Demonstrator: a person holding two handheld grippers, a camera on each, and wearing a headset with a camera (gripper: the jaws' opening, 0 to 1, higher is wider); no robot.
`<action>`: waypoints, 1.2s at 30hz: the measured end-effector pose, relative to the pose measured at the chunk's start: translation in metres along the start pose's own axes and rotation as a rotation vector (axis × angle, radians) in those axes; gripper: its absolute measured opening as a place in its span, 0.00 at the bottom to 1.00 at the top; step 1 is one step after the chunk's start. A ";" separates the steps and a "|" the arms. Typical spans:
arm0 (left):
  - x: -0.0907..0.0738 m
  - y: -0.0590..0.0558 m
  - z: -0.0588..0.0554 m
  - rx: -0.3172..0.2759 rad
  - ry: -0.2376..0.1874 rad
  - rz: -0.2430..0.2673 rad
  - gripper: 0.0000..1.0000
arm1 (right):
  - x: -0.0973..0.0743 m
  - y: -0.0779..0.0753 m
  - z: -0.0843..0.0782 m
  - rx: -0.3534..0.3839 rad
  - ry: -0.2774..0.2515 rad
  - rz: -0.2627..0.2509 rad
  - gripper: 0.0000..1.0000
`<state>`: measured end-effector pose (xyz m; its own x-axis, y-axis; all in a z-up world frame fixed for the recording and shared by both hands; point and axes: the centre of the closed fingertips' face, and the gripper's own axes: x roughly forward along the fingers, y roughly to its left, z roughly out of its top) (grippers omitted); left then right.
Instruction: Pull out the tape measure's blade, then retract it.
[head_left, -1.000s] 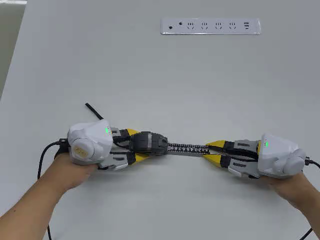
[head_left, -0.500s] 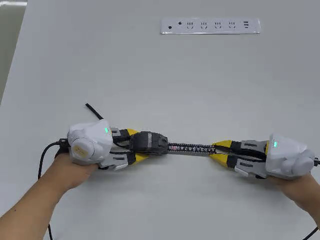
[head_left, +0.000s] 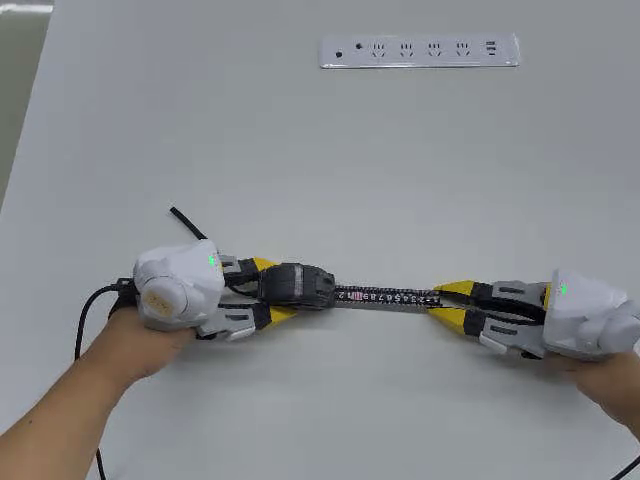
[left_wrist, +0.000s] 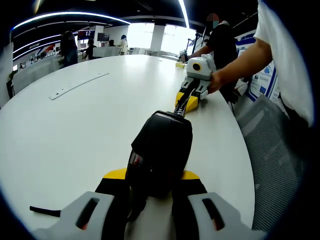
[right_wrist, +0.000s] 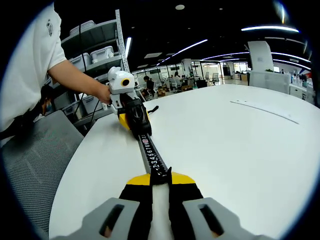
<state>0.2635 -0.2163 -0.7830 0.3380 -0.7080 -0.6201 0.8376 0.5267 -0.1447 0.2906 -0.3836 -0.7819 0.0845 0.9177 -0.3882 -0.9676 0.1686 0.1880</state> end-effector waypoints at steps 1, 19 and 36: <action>0.000 0.000 0.000 0.002 0.000 0.001 0.29 | 0.000 0.000 0.000 0.001 -0.001 0.000 0.09; 0.000 -0.002 0.002 -0.002 -0.003 0.003 0.29 | -0.017 -0.004 -0.002 0.023 -0.007 -0.020 0.09; 0.000 -0.001 0.002 -0.007 -0.004 0.004 0.29 | -0.022 -0.002 0.000 0.025 -0.002 -0.021 0.07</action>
<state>0.2634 -0.2176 -0.7814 0.3433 -0.7079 -0.6173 0.8333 0.5328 -0.1476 0.2907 -0.4039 -0.7741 0.1052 0.9146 -0.3904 -0.9593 0.1968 0.2026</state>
